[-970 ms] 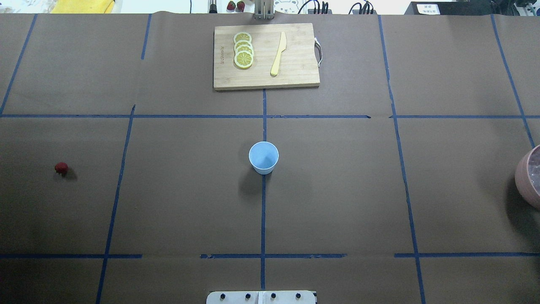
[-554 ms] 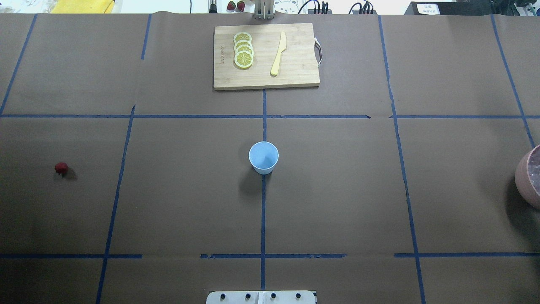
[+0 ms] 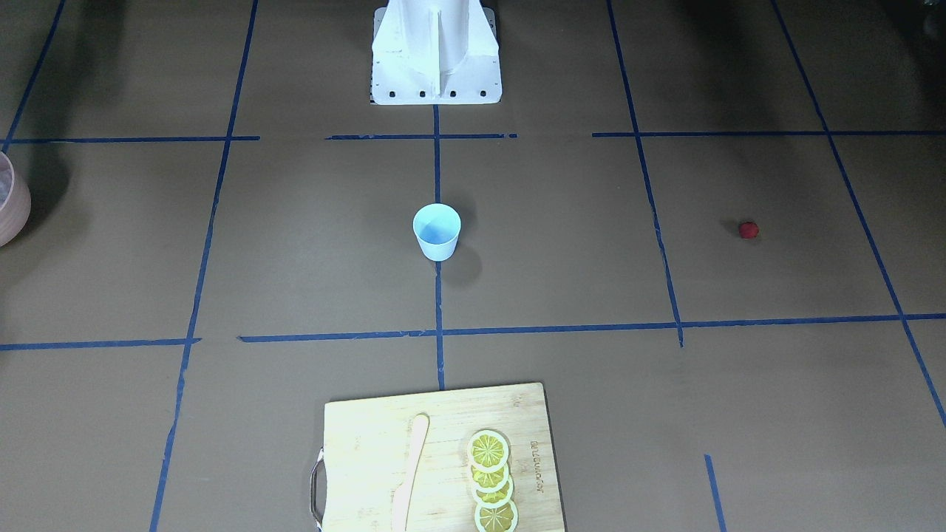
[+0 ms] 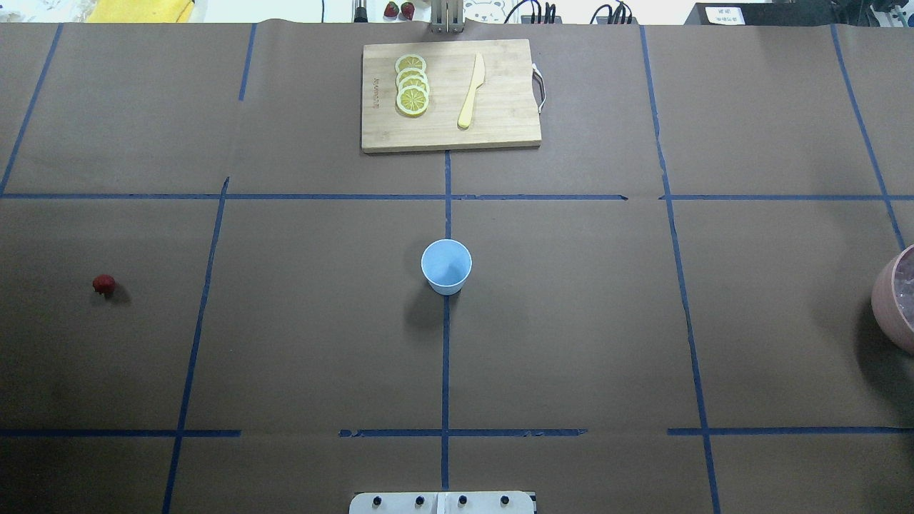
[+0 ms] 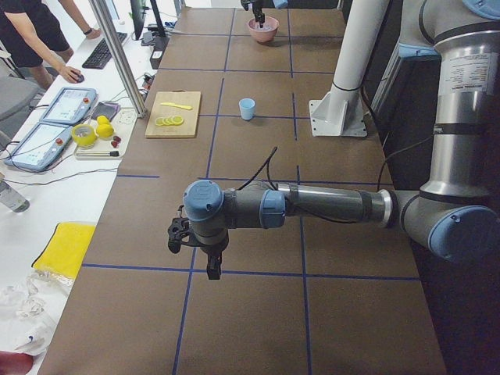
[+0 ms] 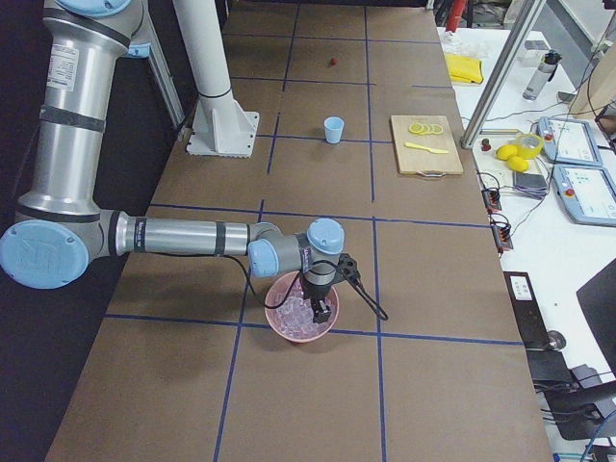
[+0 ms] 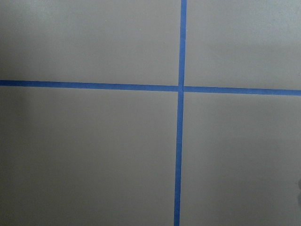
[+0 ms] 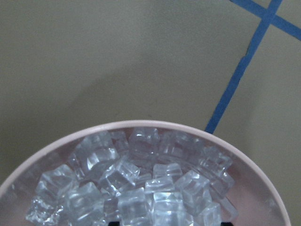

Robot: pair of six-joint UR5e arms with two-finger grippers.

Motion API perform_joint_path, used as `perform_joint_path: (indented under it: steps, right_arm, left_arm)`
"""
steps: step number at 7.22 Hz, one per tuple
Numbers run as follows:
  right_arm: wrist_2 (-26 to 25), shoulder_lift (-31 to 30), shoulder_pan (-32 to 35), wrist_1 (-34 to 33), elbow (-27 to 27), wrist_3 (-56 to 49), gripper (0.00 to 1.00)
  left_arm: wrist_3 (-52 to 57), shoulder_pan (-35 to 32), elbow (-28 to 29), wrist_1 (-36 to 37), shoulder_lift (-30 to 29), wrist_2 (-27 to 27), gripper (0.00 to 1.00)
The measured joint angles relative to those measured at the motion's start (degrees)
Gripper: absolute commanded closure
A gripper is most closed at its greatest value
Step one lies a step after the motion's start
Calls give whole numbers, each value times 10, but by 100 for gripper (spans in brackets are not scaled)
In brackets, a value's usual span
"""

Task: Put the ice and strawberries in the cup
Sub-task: 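Lower the right gripper into the pink bowl and grasp an ice cube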

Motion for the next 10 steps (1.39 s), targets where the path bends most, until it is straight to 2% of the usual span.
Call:
perform_joint_path:
  steps: [3, 4, 6, 7, 10]
  right_arm:
    - [-1, 2, -2, -1, -3, 0, 42]
    - [-1, 2, -2, 0, -4, 0, 56]
    - [-1, 2, -2, 0, -4, 0, 91]
    - [-1, 1, -2, 0, -4, -1, 97]
    - [0, 2, 1, 0, 5, -4, 100]
  left_arm:
    - [0, 0, -1, 0, 0, -1, 0]
    - [0, 0, -1, 0, 0, -1, 0]
    - [0, 0, -1, 0, 0, -1, 0]
    - [0, 0, -1, 0, 0, -1, 0]
    - [-2, 0, -4, 0, 0, -1, 0]
